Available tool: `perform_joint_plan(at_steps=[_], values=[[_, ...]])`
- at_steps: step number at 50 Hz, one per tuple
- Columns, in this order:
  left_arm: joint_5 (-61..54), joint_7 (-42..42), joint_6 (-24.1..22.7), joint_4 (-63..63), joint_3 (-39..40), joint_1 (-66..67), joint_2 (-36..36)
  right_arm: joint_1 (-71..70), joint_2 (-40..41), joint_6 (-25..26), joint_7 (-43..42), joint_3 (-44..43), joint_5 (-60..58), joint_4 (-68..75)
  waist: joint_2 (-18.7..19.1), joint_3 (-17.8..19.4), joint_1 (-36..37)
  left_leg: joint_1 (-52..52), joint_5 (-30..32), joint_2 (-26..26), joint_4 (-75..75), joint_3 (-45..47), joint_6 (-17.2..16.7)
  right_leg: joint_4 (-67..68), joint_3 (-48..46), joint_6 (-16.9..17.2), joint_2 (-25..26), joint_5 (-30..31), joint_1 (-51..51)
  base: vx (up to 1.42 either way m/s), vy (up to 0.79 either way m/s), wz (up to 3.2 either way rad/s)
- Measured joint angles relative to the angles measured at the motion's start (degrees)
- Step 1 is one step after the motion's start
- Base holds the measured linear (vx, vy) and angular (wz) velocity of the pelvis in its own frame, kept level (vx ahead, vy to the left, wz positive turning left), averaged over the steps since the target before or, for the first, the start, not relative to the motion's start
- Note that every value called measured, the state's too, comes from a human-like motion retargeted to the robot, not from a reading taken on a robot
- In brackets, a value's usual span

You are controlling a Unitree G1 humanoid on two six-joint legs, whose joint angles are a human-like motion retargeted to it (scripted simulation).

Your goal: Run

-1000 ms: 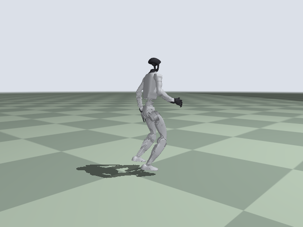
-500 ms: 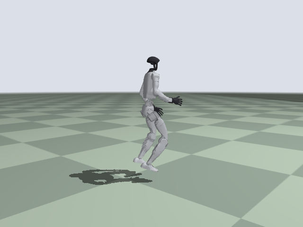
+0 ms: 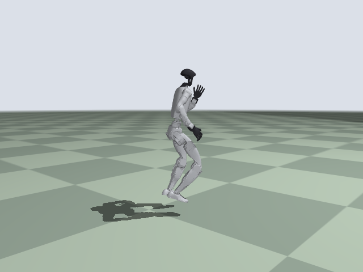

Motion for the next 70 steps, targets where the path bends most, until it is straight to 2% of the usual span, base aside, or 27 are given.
perform_joint_plan(at_steps=[3, 7, 10, 14, 16, 18, 20, 22, 24, 25, 28, 30, 33, 35, 38, 43, 46, 50, 52, 55, 57, 58, 60, 63, 66, 68, 70], values=[[-0.28, -0.36, 1.25, 3.45, 0.03, 7.01, 0.44, -4.56, 0.36, -1.43, -2.93, -0.90, -0.64, -5.20, 0.69, -0.29, 3.00, -2.73, -7.28, 5.35, 12.62, 1.39, 3.32, -4.89, -0.80, -0.66, 1.79, -3.77, 2.93, -0.06, -0.12, -0.08], [4.02, 0.58, 5.57, 21.80, 2.23, 21.07, 1.24, -22.54, -0.42, -3.53, -13.47, -3.02, -5.38, -12.04, 3.09, 3.04, 7.73, -4.74, -20.59, 14.25, 32.81, -0.21, 7.93, -2.92, -0.27, -6.17, 8.17, -20.83, 6.15, -0.01, -0.09, -0.93], [4.98, -1.01, 7.62, 41.28, 3.74, 32.42, 1.66, -36.95, -0.51, -4.43, -21.78, -5.22, -7.20, -19.98, 5.36, 5.32, 11.61, -2.27, -21.03, 17.57, 33.57, -0.63, 7.48, -6.48, 0.87, -6.70, 13.39, -18.56, 9.13, 0.06, -0.03, -1.31], [0.85, -7.24, 8.64, 52.77, 4.14, 44.30, 3.69, -40.72, 0.36, -5.06, -22.00, -5.13, -4.31, -32.43, 4.10, 0.38, 12.63, -0.11, -11.33, 12.44, 18.84, 2.58, 3.06, -14.61, 2.16, -0.40, 13.10, -0.40, 9.19, 0.09, 0.05, -0.51], [-0.30, -8.45, 9.26, 55.65, 3.01, 45.59, 3.30, -39.98, 0.64, -6.11, -20.43, -3.82, -3.83, -35.30, 3.35, -1.39, 10.73, 1.14, -9.46, 8.13, 12.45, 4.31, 2.38, -12.59, 2.11, 1.39, 10.63, 3.50, 6.95, 0.03, 0.10, -0.03], [-0.55, -8.10, 9.67, 56.31, 1.46, 43.81, 2.61, -37.66, 1.26, -6.91, -19.64, -2.15, -3.84, -35.09, 3.18, -1.96, 8.23, 2.45, -12.21, 5.22, 10.33, 5.65, 3.61, -6.65, 2.02, 1.05, 8.34, 2.09, 4.72, -0.03, 0.12, 0.14], [0.11, -6.70, 9.03, 54.39, 0.10, 39.34, 2.02, -33.40, 1.72, -6.33, -19.47, -0.50, -4.27, -31.59, 3.19, -1.68, 5.45, 3.24, -19.93, 3.45, 12.09, 6.37, 6.57, 2.36, 2.38, -0.83, 6.10, -3.08, 2.30, -0.07, 0.12, 0.34], [2.42, -4.31, 7.57, 48.44, -1.18, 30.00, 2.04, -27.56, 2.13, -3.62, -18.99, 0.79, -4.56, -22.26, 2.76, 0.31, 2.27, 3.43, -29.87, 1.20, 15.45, 6.19, 10.72, 13.33, 3.59, -2.33, 3.50, -8.74, -0.50, -0.08, 0.13, 1.00], [4.84, -0.14, 7.03, 36.99, -2.55, 16.14, 1.82, -21.88, 3.15, -0.87, -16.63, 0.89, -3.66, -8.40, 1.54, 2.81, -0.40, 3.35, -33.88, -2.22, 16.69, 5.68, 13.99, 22.22, 5.71, -2.36, 0.38, -10.97, -2.90, -0.10, 0.11, 1.54], [5.17, 2.01, 6.76, 29.61, -2.57, 9.27, 1.37, -18.35, 3.69, 0.30, -14.72, 0.82, -2.72, -2.35, 1.18, 3.45, -1.30, 3.64, -33.91, -3.35, 16.22, 5.50, 14.89, 25.15, 6.54, -2.46, -0.80, -11.18, -3.75, -0.06, 0.10, 1.19], [4.35, 6.51, 4.68, 12.68, -1.71, -2.00, 0.37, -9.62, 1.02, 0.65, -9.40, 0.75, -2.36, 1.10, 3.57, 1.58, -2.10, 7.46, -23.03, -4.85, 3.99, 4.44, 9.58, 17.10, 3.88, -3.24, -1.88, -10.13, -1.50, -0.01, 0.05, 0.76], [2.56, 4.99, 2.86, 10.82, -2.51, -0.49, 0.78, -9.87, -1.01, 0.08, -7.05, 1.68, -4.19, -1.53, 3.48, -1.94, -3.23, 8.96, -11.07, -6.47, -7.62, 4.62, 5.67, 5.70, 2.17, -2.14, -3.33, -7.01, 0.34, 0.01, -0.02, 0.47], [0.68, -1.52, 3.54, 22.37, -4.61, 9.45, 3.93, -21.34, -2.33, -2.14, -6.63, 4.64, -6.32, -9.12, 3.39, -5.97, -1.87, 7.18, -4.19, -5.02, -12.79, 5.89, 2.84, -7.86, -0.98, 0.35, -2.34, -2.38, 2.20, -0.02, -0.02, -0.55], [1.11, -6.82, 6.51, 34.82, -5.90, 16.28, 5.86, -31.75, -2.35, -3.81, -8.07, 5.66, -7.76, -15.80, 3.22, -7.33, 0.38, 5.04, -5.67, -2.78, -9.12, 6.82, 3.07, -12.06, -3.05, 1.06, -1.45, -2.11, 3.30, -0.07, -0.03, -1.41], [0.80, -12.32, 10.05, 46.85, -7.10, 26.48, 7.63, -44.83, -1.51, -6.20, -12.12, 4.17, -9.91, -25.49, 1.35, -7.76, 3.64, 2.55, -13.76, -1.31, 0.60, 8.11, 5.70, -7.74, -3.33, 0.05, -3.34, -7.15, 2.78, -0.14, -0.04, -1.39], [-1.92, -16.10, 9.50, 48.10, -1.55, 31.66, 9.98, -48.48, 1.45, -2.98, -17.72, 2.84, -12.12, -28.38, -2.88, -0.89, 5.12, -0.83, -33.19, 1.71, 17.53, 8.63, 11.86, 8.71, -0.71, -2.78, -3.27, -18.69, -0.33, -0.14, -0.09, -0.72], [-3.24, -11.17, 9.40, 34.50, 3.05, 24.00, 7.11, -35.31, 2.23, -0.26, -12.93, 4.44, -9.21, -17.74, -5.65, 2.19, 5.44, 0.23, -29.49, 0.69, 13.84, 6.05, 11.21, 9.90, -0.35, -2.61, -1.59, -16.06, 0.07, -0.10, -0.15, 0.50], [-4.12, -2.69, 4.89, 12.04, 3.80, 10.61, 0.55, -17.88, -0.17, 0.91, -2.66, 7.75, -5.13, -4.01, -7.10, -0.11, 1.55, -1.66, -5.22, -3.13, -5.11, 0.43, 2.44, -3.08, -0.64, 0.04, -0.88, -3.17, -1.27, -0.05, -0.19, 1.61], [-3.79, -0.72, 3.13, 5.67, 2.34, 6.33, -1.00, -11.98, -2.38, 0.79, 0.40, 7.62, -4.44, -2.81, -6.23, -0.92, 0.54, -5.48, -0.84, -2.31, -3.90, -0.82, 0.42, -7.25, -0.72, 0.84, -0.29, 1.20, -2.07, -0.09, -0.14, 1.28], [-3.64, 0.60, 3.03, 3.14, 1.86, 6.20, -0.87, -7.48, -4.27, 0.75, -0.99, 5.40, -4.02, -3.46, -6.08, -1.04, 0.46, -9.07, -9.02, 1.60, 9.43, 0.50, 3.84, -6.56, -1.02, -0.13, -0.34, -3.70, -1.39, -0.11, -0.10, 0.60], [-2.57, 1.05, 4.99, 6.92, 2.58, 10.62, 0.46, -8.77, -5.04, 0.26, -4.48, 2.50, -5.94, -4.93, -5.09, -0.38, 2.50, -10.31, -19.36, 5.78, 21.36, -0.14, 7.44, -3.59, -1.80, -3.77, 1.41, -15.36, 0.20, -0.04, -0.06, -0.36], [-1.51, 0.74, 6.40, 10.70, 3.09, 13.98, 1.17, -10.95, -5.18, -0.04, -6.61, 0.99, -7.62, -5.80, -4.21, 0.62, 3.77, -10.48, -23.96, 7.82, 26.16, -0.82, 8.93, -2.21, -2.05, -5.53, 2.68, -20.98, 1.21, 0.01, -0.03, -1.04], [0.32, -2.29, 7.93, 22.40, 5.03, 19.76, 1.50, -18.93, -3.81, 0.07, -11.85, -1.15, -10.07, -7.97, -0.12, 5.67, 7.87, -5.54, -29.36, 13.65, 30.46, -2.47, 9.42, -4.89, -2.71, -7.24, 9.24, -23.92, 8.45, 0.06, 0.00, -1.52], [1.29, -6.31, 9.27, 32.43, 4.99, 28.80, 2.17, -26.28, -0.23, -0.60, -14.70, -3.01, -8.35, -16.13, 1.95, 4.11, 11.19, -1.27, -21.70, 12.14, 21.56, -2.36, 6.30, -14.01, -1.10, -4.29, 11.72, -13.41, 13.43, 0.10, 0.06, -0.96], [3.22, -7.25, 9.80, 39.63, 2.12, 33.10, 2.37, -32.72, 1.20, -1.79, -14.58, -0.93, -8.77, -21.71, 1.48, 0.54, 12.18, 1.71, -13.97, 4.83, 10.75, -1.74, 3.67, -14.00, -0.76, -1.01, 7.57, -4.27, 12.68, 0.06, 0.11, -0.48], [4.47, -7.33, 10.50, 43.18, -0.78, 34.13, 2.36, -36.05, 1.59, -2.10, -14.06, 1.17, -10.62, -22.88, 1.31, -0.36, 12.12, 2.86, -15.50, 0.72, 10.46, -1.82, 4.77, -6.57, -0.07, -1.06, 4.93, -4.51, 10.61, -0.06, 0.12, -0.22], [6.46, -7.08, 11.12, 46.20, -3.89, 32.73, 2.56, -38.96, 1.98, -0.88, -13.94, 3.52, -12.83, -21.36, 0.85, -0.05, 11.29, 3.72, -23.69, -2.70, 13.61, -1.73, 8.39, 4.87, 1.33, -2.33, 2.02, -8.91, 8.17, -0.09, 0.11, 0.01]])
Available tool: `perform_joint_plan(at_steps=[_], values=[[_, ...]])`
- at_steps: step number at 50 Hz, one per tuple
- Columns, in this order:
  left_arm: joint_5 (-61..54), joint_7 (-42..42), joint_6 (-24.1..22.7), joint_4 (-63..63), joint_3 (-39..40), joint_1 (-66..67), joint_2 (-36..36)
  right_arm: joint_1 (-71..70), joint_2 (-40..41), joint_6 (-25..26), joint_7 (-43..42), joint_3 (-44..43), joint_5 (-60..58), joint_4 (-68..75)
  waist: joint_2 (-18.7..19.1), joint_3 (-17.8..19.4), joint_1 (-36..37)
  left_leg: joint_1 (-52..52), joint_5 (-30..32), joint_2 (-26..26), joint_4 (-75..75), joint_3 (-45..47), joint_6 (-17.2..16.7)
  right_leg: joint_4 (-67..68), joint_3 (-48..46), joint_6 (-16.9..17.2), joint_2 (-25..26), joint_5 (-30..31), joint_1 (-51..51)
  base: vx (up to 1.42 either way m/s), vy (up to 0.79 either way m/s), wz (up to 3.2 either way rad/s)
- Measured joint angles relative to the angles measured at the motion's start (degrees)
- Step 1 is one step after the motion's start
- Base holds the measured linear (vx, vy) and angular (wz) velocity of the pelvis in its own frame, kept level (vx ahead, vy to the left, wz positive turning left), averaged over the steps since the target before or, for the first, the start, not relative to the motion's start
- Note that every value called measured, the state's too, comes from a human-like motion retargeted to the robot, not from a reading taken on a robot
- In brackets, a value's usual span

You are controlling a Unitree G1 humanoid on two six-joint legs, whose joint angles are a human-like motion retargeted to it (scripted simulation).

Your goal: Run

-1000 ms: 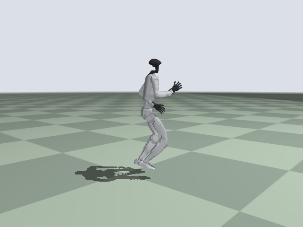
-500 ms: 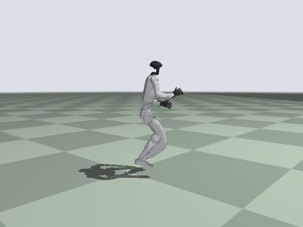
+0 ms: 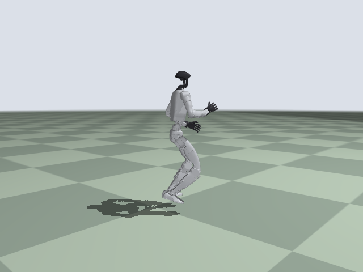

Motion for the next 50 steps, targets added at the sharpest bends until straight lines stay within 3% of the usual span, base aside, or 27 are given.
perform_joint_plan(at_steps=[2, 4, 5, 7, 10, 12, 14, 17, 20, 23, 27, 32, 38, 40, 42, 46, 50], values=[[2.90, 1.18, 0.64, 2.28, -2.57, -6.07, 0.12, -2.14, 1.21, 2.89, -0.11, 1.95, -1.30, 5.58, -1.37, 2.64, -1.93, -0.02, -8.89, -2.65, 4.39, 0.80, 4.75, 11.88, 2.26, -0.38, -2.89, -3.63, -2.53, -0.11, 0.09, 0.61], [3.25, 3.44, 1.22, 0.72, -2.75, -14.11, -1.27, -2.59, 2.78, 4.88, 0.47, 2.33, -0.86, 12.16, -2.91, 5.40, -3.18, 0.20, -9.30, -4.99, 4.37, 1.12, 6.95, 17.47, 4.36, 0.38, -4.44, -3.65, -4.20, -0.12, 0.05, 0.88], [2.36, 4.55, 1.19, -2.47, -1.62, -16.64, -1.99, -1.19, 3.13, 5.18, 1.27, 2.24, 0.00, 14.03, -2.64, 6.07, -3.16, 0.99, -7.62, -5.43, 2.72, 0.38, 6.48, 17.50, 4.51, 0.61, -3.72, -2.78, -4.02, -0.10, 0.01, 0.78], [0.31, 7.71, -0.59, -12.42, 2.15, -17.10, -3.11, 4.17, 2.57, 4.97, 3.02, 1.88, 1.29, 13.05, -2.49, 4.68, -4.23, 2.21, 1.84, -7.26, -4.88, -2.89, 2.21, 11.30, 4.36, 2.33, -2.11, 0.87, -2.41, -0.10, -0.04, 1.04], [-1.61, 11.24, -4.86, -24.16, 7.06, -15.69, -2.75, 9.90, 0.65, 3.79, 5.05, 0.90, 1.66, 8.73, -3.61, -0.05, -7.24, 2.59, 18.90, -9.19, -18.47, -4.29, -3.86, -1.58, 4.49, 5.75, -1.69, 10.43, -0.89, -0.11, -0.03, 1.22], [-2.89, 11.42, -5.06, -26.69, 8.15, -14.68, -1.28, 10.70, -0.56, 3.05, 5.78, -0.36, 1.12, 5.69, -3.22, -2.24, -7.22, 2.52, 21.29, -8.47, -19.41, -3.78, -5.00, -8.24, 3.67, 6.44, -0.75, 12.67, 0.71, -0.13, 0.02, 0.37], [-3.97, 10.20, -4.11, -25.66, 8.29, -13.11, 0.15, 9.76, -1.20, 2.84, 4.98, -1.71, 0.22, 2.99, -2.76, -3.35, -6.41, 3.12, 17.85, -7.22, -16.42, -2.57, -3.76, -11.83, 2.91, 6.00, 0.08, 10.20, 2.44, -0.18, 0.05, -0.18], [-5.56, 6.21, -1.67, -18.69, 7.22, -9.98, 0.83, 6.26, -0.60, 3.11, 2.96, -3.85, -2.21, 1.52, -2.31, -3.69, -5.32, 4.17, 5.86, -6.13, -10.97, -1.22, -0.19, -12.16, 2.06, 3.52, 0.62, -1.76, 4.07, -0.22, 0.08, -0.50], [-5.03, -0.43, 0.65, -4.32, 4.77, -11.87, -2.23, 1.08, 2.26, 4.68, 2.13, -4.50, -4.74, 7.80, -0.33, -0.26, -4.51, 4.11, -7.89, -3.62, -7.20, 0.98, 3.96, -11.27, -0.45, -1.04, 1.73, -16.16, 4.52, -0.27, 0.09, -0.38], [-2.97, -4.24, 2.84, 5.29, 1.88, -15.46, -6.56, -0.14, 5.38, 7.07, 3.40, -2.71, -2.96, 18.07, 1.11, 2.01, -5.20, -1.08, -10.75, -1.40, -2.41, 3.48, 5.62, -8.54, -1.77, -3.31, 1.64, -18.39, 0.21, -0.33, 0.07, 0.21], [-1.52, -6.79, 3.41, 6.17, 0.42, -20.72, -6.94, -1.52, 7.26, 8.32, 6.13, 0.10, 2.00, 28.27, 4.46, 3.35, -6.36, -5.86, -8.37, 1.90, -0.36, 4.60, 4.29, -10.35, -2.99, -4.70, 4.08, -15.66, -2.71, -0.22, 0.03, 0.30], [0.39, -5.81, 4.02, 6.55, 0.52, -26.42, -3.19, -4.73, 7.23, 8.29, 6.61, 1.44, 6.36, 34.35, 5.83, 2.54, -6.53, -8.68, -2.42, 2.41, -7.59, 4.57, 1.59, -18.56, -1.39, -3.38, 7.27, -9.04, -5.41, -0.14, 0.00, 0.07], [3.33, -7.47, 7.40, 24.80, -1.28, -29.59, -3.88, -7.92, 6.23, 9.49, 7.81, 2.13, 4.74, 43.05, 3.05, -2.41, -7.41, -7.08, 6.81, -2.32, -27.06, 3.63, 0.35, -27.58, 0.53, -0.41, 6.09, -2.85, -8.79, -0.02, 0.00, 0.03], [4.77, -9.03, 9.74, 31.43, -1.96, -27.96, -4.69, -7.47, 5.68, 10.62, 8.92, 2.74, 3.41, 46.54, 1.95, -2.89, -7.87, -7.53, 7.63, -2.89, -27.25, 3.82, 0.06, -26.17, 0.72, 0.19, 5.19, -2.56, -9.98, -0.03, 0.00, 0.05], [7.33, -11.64, 11.09, 43.34, -2.60, -28.54, -7.59, -8.54, 5.93, 11.17, 11.17, 3.56, 1.75, 53.46, 1.26, -5.13, -8.38, -3.97, 11.42, -4.84, -37.06, 3.32, 0.25, -28.97, 0.96, 0.70, 4.65, -1.66, -9.87, 0.07, 0.02, 0.04], [11.54, -16.04, 14.61, 56.23, -3.81, -24.79, -10.80, -7.02, 6.44, 13.48, 14.47, 4.65, -0.49, 62.33, -0.61, -6.52, -9.53, -3.72, 11.33, -6.05, -35.94, 4.40, 0.44, -25.60, 1.74, 1.23, 2.74, -2.70, -10.82, 0.08, 0.00, 0.00], [14.31, -18.73, 14.59, 63.06, -3.22, -21.88, -13.50, -4.82, 7.15, 14.22, 16.64, 4.14, -1.92, 69.70, -1.68, -8.27, -10.18, -1.15, 9.99, -7.05, -35.19, 5.18, 1.88, -23.07, 2.07, 1.32, 1.25, -4.40, -9.39, 0.34, -0.03, -0.05]])
